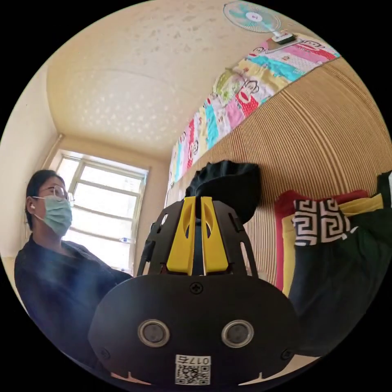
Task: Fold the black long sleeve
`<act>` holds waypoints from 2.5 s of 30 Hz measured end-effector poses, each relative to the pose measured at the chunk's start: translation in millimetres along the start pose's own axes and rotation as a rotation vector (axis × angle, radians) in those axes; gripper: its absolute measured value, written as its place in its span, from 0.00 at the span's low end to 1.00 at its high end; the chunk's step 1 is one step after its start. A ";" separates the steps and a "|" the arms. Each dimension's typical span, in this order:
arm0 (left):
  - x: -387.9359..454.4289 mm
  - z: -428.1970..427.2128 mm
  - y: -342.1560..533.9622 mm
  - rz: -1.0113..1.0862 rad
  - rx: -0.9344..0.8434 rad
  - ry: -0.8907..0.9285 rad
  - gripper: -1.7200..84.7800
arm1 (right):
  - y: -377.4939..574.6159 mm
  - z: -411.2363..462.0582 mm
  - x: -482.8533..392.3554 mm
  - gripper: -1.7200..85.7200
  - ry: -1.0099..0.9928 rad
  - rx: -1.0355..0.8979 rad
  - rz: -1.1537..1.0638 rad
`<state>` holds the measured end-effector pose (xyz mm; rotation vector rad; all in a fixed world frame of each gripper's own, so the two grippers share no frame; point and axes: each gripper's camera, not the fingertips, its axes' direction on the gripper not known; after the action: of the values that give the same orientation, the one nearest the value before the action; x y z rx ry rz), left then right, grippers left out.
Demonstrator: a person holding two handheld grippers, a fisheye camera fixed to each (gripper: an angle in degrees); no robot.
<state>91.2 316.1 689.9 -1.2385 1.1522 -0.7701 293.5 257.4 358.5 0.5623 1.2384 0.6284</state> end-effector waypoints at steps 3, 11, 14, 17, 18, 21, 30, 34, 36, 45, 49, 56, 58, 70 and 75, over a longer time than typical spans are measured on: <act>-4.7 -0.4 -6.4 0.042 -0.058 0.024 0.08 | 9.1 -69.9 40.3 0.06 0.138 0.124 0.087; -29.2 -16.6 -19.5 0.075 -0.139 0.056 0.08 | 75.5 -139.3 88.0 0.10 0.547 0.468 0.417; -36.3 -28.6 -25.8 0.074 -0.129 0.073 0.08 | 122.3 -125.9 75.5 0.12 0.470 0.624 0.565; -38.6 -36.9 -32.5 0.093 -0.119 0.090 0.08 | 149.2 -99.8 82.7 0.13 0.332 0.647 0.666; -39.3 -38.7 -34.8 0.099 -0.117 0.095 0.08 | 149.5 -88.5 89.4 0.13 0.310 0.626 0.683; -42.0 -41.9 -39.1 0.101 -0.115 0.115 0.08 | 140.5 -73.2 103.6 0.14 0.355 0.631 0.701; -61.2 -55.7 -35.5 0.054 -0.084 0.156 0.08 | 41.6 -17.2 44.4 0.07 0.596 0.556 0.367; -70.0 -67.1 -29.7 0.023 -0.033 0.187 0.08 | -0.3 59.5 -46.7 0.06 0.326 0.576 0.025; -73.4 -71.2 -27.4 0.004 -0.014 0.207 0.09 | -11.5 147.4 -96.4 0.06 0.141 0.494 -0.169; -85.4 -99.1 -31.3 -0.027 0.178 0.273 0.11 | 79.3 538.7 -44.9 0.07 0.126 -0.246 -0.166; -67.0 -109.0 -60.4 0.059 0.274 0.273 0.11 | 110.6 573.0 -21.4 0.09 0.099 -0.388 -0.166; 9.1 -88.2 -133.3 0.287 0.342 0.226 0.13 | 112.2 503.6 -37.5 0.10 0.274 -0.343 -0.339; 32.6 -66.6 -161.9 0.319 0.312 0.201 0.14 | 109.3 491.0 -32.8 0.10 0.331 -0.319 -0.349; 90.9 -21.3 -162.4 0.280 0.251 -0.049 0.05 | 51.1 568.7 -39.3 0.10 0.386 -0.207 -0.343; 99.7 -77.3 -143.2 0.347 0.422 0.020 0.03 | 71.0 531.2 -30.9 0.09 0.776 0.096 -0.257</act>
<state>65.5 169.7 809.6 -0.6605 1.1117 -0.7146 793.4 257.8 554.0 0.2204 2.0400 0.5864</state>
